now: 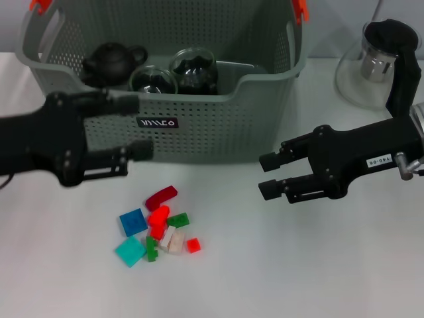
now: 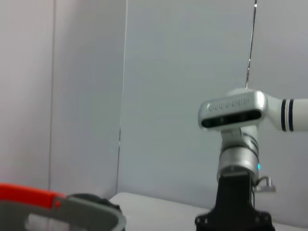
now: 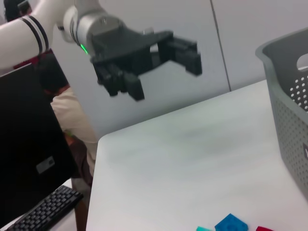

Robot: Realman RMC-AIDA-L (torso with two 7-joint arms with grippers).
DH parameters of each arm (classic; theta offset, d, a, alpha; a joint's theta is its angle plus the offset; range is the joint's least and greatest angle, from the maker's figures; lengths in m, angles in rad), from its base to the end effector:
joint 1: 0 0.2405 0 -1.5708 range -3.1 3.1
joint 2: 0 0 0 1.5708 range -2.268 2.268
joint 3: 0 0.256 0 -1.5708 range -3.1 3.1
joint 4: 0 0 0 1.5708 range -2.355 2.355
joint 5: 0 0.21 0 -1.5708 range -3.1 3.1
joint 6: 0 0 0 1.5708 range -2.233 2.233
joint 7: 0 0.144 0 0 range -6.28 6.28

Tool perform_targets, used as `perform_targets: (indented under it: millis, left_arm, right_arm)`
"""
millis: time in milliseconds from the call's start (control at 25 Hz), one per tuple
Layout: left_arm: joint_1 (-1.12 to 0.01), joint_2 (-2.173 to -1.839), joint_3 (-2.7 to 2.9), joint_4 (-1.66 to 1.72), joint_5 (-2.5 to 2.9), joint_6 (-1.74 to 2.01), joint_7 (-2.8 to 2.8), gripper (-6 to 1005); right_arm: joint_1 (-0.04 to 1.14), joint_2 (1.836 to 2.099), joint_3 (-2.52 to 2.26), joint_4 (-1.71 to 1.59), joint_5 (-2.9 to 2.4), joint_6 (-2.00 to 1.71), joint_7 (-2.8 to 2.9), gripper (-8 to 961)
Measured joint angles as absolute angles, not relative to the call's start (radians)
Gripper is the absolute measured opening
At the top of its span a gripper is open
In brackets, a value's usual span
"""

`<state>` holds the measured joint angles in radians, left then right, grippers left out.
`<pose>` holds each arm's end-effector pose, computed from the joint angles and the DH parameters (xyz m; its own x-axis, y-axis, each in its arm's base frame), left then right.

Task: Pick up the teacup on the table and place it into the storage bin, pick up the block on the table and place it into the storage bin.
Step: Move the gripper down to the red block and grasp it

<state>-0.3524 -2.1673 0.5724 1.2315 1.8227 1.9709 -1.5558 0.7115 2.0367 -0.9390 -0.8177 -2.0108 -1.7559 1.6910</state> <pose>-0.2232 0.2745 0.0861 0.7745 0.1121 0.6226 0.2946 -0.9348 -0.1982 0.1732 0.3479 0.0059 0.9028 -0.3063 -0.3019 -0.2776 -0.9512 0.1348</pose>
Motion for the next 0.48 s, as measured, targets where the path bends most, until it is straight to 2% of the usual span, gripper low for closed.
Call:
perform_targets:
  millis: [240, 480]
  left_arm:
    - [-0.336, -2.171, 0.569, 1.178, 1.926, 1.975, -1.464, 709]
    - [-0.348, -2.171, 0.577, 1.144, 2.031, 1.965, -1.430, 709]
  right_arm:
    - [0.729, 2.033, -0.957, -0.819, -2.044, -1.762, 1.691, 563]
    - [0.768, 2.041, -0.994, -0.819, -2.117, -1.762, 1.697, 562]
